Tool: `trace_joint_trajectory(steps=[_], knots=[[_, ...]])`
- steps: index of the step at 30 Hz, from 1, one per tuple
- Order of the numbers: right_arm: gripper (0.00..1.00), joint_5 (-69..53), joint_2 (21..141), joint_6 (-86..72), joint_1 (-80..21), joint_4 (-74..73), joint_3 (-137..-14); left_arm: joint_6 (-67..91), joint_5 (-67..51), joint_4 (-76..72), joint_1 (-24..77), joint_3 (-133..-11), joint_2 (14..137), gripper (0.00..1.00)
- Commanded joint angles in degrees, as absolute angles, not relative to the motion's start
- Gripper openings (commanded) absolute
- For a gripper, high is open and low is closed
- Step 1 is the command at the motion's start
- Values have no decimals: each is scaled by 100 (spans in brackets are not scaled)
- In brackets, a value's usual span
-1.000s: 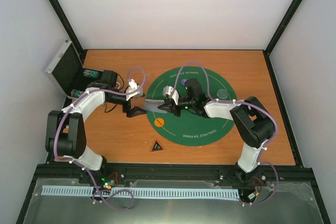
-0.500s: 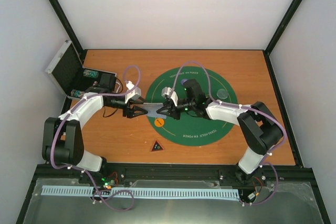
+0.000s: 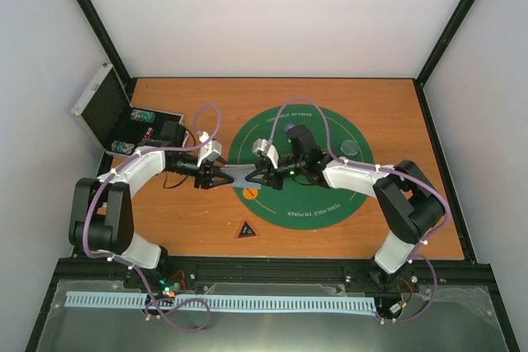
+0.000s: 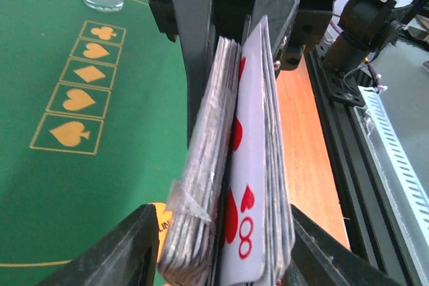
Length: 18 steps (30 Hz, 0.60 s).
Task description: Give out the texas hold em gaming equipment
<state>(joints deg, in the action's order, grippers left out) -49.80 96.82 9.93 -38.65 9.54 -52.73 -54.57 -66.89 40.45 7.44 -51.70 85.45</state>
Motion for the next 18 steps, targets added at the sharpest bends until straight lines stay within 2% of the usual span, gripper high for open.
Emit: trace_joint_trajectory(steps=[1, 4, 6, 8, 9, 12, 15, 18], knots=[[3, -5072, 9815, 903, -3885, 1028, -5467, -5536, -7032, 3927, 809, -5071, 8679, 48], [3, -5078, 9817, 888, -3885, 1046, -5456, -5290, -7036, 3629, 817, -4978, 8589, 41], [3, -5068, 9802, 903, -3885, 1030, -5466, -5084, -7010, 3432, 826, -4942, 8522, 26], [5, -5023, 9777, 915, -3885, 998, -5457, -5038, -7075, 3429, 826, -4973, 8500, 4], [10, -4965, 9752, 877, -3885, 1000, -5446, -5017, -7125, 3447, 826, -4987, 8499, 1], [30, -4893, 9631, 763, -3844, 1071, -5325, -4900, -7238, 3478, 826, -5016, 8509, 1], [46, -4824, 9371, 480, -3656, 1450, -4925, -4796, -7255, 3476, 820, -4983, 8462, 1], [50, -4715, 9087, 108, -3448, 1943, -4456, -4652, -7259, 3271, 826, -4836, 8337, 1]])
